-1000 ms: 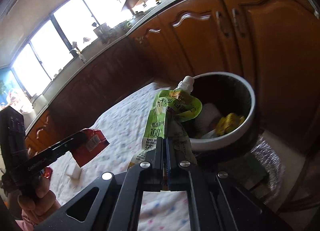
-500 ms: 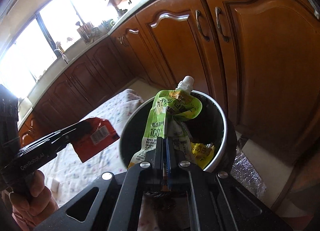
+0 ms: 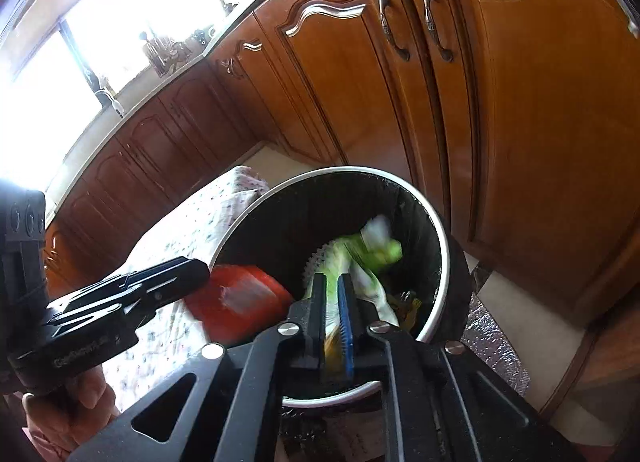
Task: Collect trash
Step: 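Carry the pouch and orange bag over the bin and open both tools to drop them, then move both open tools back toward the crushed green can and white sponge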
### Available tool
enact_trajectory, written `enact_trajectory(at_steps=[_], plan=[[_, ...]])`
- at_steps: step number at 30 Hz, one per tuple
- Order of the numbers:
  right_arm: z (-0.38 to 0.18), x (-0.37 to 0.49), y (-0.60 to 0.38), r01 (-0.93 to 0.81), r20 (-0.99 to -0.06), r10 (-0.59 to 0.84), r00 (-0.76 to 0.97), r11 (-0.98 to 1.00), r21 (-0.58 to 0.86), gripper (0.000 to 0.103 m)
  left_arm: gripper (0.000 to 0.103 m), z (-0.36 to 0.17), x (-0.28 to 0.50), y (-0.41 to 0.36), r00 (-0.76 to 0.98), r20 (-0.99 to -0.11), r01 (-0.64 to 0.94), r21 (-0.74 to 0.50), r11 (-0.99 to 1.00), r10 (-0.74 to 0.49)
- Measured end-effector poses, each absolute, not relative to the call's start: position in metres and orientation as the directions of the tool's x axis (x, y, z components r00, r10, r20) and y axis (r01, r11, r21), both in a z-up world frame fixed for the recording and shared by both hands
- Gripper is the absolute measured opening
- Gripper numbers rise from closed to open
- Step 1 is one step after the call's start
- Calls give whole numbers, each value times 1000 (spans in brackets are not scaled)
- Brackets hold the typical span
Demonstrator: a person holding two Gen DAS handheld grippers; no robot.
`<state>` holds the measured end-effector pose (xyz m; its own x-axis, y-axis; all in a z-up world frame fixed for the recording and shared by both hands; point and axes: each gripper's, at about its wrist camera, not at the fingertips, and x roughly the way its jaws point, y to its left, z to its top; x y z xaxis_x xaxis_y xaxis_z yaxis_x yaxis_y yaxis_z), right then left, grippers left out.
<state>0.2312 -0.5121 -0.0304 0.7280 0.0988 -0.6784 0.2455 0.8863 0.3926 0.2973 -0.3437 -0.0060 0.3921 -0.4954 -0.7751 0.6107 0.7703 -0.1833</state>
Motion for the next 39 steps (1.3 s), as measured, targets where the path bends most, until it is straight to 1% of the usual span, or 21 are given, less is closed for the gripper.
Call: enact_trajectory(at_steps=[1, 2, 3, 4, 6, 7, 8, 9, 10, 11, 12, 14, 23, 26, 33, 39], plan=[[-30, 229, -512, 245, -671, 102, 734, 883, 401, 21, 31, -6, 298, -343, 389, -775, 607, -192, 771, -499], [-29, 227, -513, 244, -664, 105, 740, 879, 410, 27, 39, -6, 298, -341, 390, -772, 601, -200, 774, -503], [-28, 225, -513, 243, -659, 106, 744, 876, 416, 32, 39, -6, 298, -338, 395, -766, 598, -204, 775, -507], [-27, 222, -513, 241, -653, 105, 750, 876, 418, 36, 39, -5, 297, -337, 397, -765, 596, -205, 776, -507], [-23, 213, -510, 235, -635, 103, 766, 874, 424, 49, 40, -5, 298, -334, 397, -768, 589, -207, 781, -503], [-23, 210, -509, 233, -629, 103, 770, 873, 428, 53, 41, -5, 297, -331, 398, -768, 585, -209, 784, -502], [-22, 206, -507, 230, -622, 104, 776, 872, 433, 60, 41, -4, 295, -326, 401, -766, 581, -212, 786, -503], [-21, 201, -504, 225, -612, 105, 784, 870, 438, 63, 42, -3, 293, -322, 406, -764, 577, -213, 789, -502], [-20, 196, -500, 221, -604, 105, 790, 870, 440, 64, 44, -2, 292, -317, 411, -763, 570, -213, 794, -499], [-20, 191, -497, 217, -599, 107, 794, 870, 443, 69, 47, -2, 290, -311, 420, -760, 559, -213, 801, -496], [-20, 187, -493, 212, -594, 109, 797, 870, 444, 74, 48, -1, 288, -303, 428, -758, 547, -216, 809, -492], [-19, 179, -481, 202, -582, 115, 805, 869, 451, 77, 48, -1, 284, -288, 437, -755, 525, -229, 820, -490], [-22, 156, -420, 107, -548, 223, 806, 856, 506, 79, 49, -8, 253, -199, 498, -752, 384, -257, 887, -433], [-24, 153, -398, 74, -547, 262, 795, 853, 517, 79, 49, -11, 239, -171, 518, -753, 353, -245, 903, -406], [-29, 157, -336, -36, -560, 371, 741, 855, 518, 79, 49, -17, 206, -103, 547, -761, 267, -237, 934, -349], [-28, 160, -290, -135, -562, 432, 706, 860, 492, 79, 49, -19, 182, -45, 578, -761, 187, -227, 956, -294]])
